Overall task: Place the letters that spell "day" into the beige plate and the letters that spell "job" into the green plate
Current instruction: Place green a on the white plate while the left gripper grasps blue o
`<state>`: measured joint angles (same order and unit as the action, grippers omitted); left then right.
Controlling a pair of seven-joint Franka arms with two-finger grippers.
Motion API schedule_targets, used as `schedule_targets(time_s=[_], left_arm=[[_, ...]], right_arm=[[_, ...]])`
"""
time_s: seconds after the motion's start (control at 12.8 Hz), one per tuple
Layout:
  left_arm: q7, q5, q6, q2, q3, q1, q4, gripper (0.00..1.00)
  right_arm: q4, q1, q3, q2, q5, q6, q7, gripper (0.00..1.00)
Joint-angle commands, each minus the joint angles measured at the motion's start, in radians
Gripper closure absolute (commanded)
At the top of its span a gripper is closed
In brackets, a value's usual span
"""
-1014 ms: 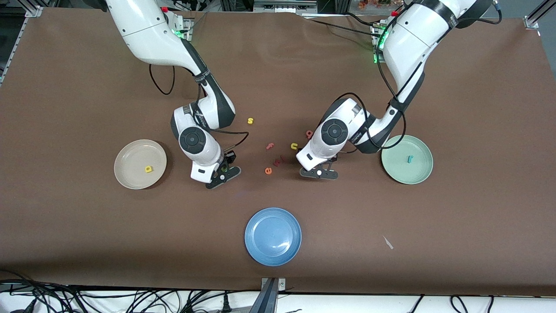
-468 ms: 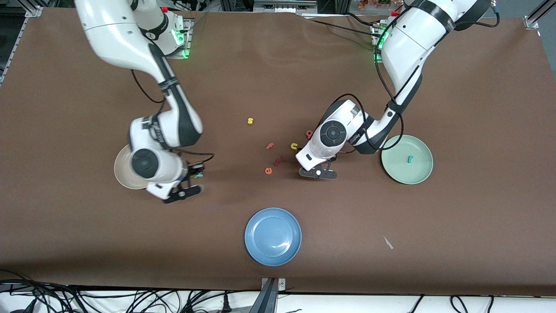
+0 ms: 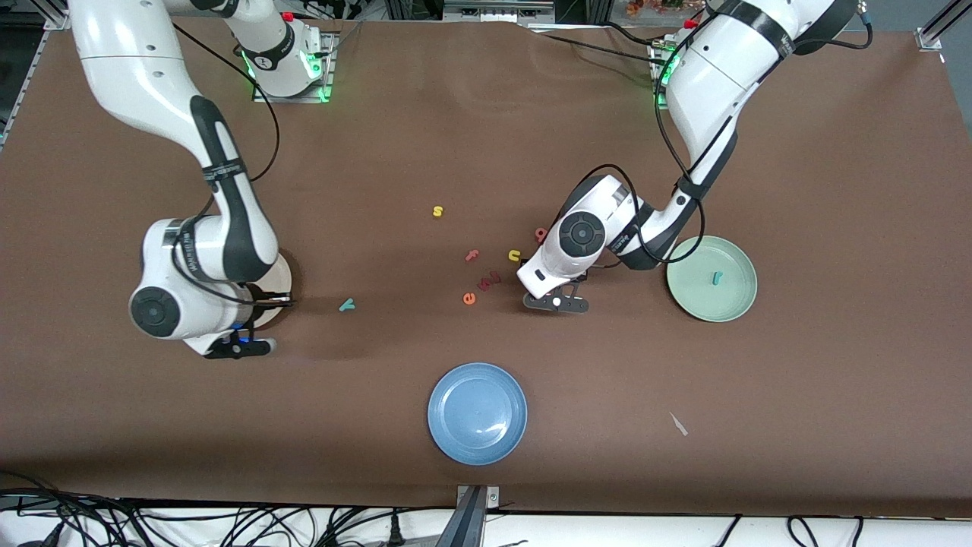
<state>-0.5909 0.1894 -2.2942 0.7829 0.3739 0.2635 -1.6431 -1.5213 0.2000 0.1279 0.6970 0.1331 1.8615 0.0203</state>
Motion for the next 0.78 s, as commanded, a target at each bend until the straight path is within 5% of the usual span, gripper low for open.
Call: schedule_targets(time_s=[0.0,0.16,0.23,0.7], left_arm=[[-0.021,0.03,-0.005,0.006,-0.007,0.008,0.005,0.85],[-0.038,0.03,0.002,0.001,-0.007,0.008,0.006,1.0],[-0.049,0.03,0.007,-0.002,-0.007,0.008,0.006,1.0],[-0.049,0.03,0.051,-0.025,-0.006,0.002,0.017,1.0]], right_arm=[[0.003,-0.016,0.018,-0.011,0.013,-0.093,-0.023,0.86],[0.006,-0.025,0.021,-0.001,-0.001,-0.085,-0.023,0.43],[0.006,-0.025,0.021,-0.001,-0.003,-0.087,-0.019,0.0],[0.036,0.007,0.007,-0.013,0.087,-0.081,-0.113,0.0]])
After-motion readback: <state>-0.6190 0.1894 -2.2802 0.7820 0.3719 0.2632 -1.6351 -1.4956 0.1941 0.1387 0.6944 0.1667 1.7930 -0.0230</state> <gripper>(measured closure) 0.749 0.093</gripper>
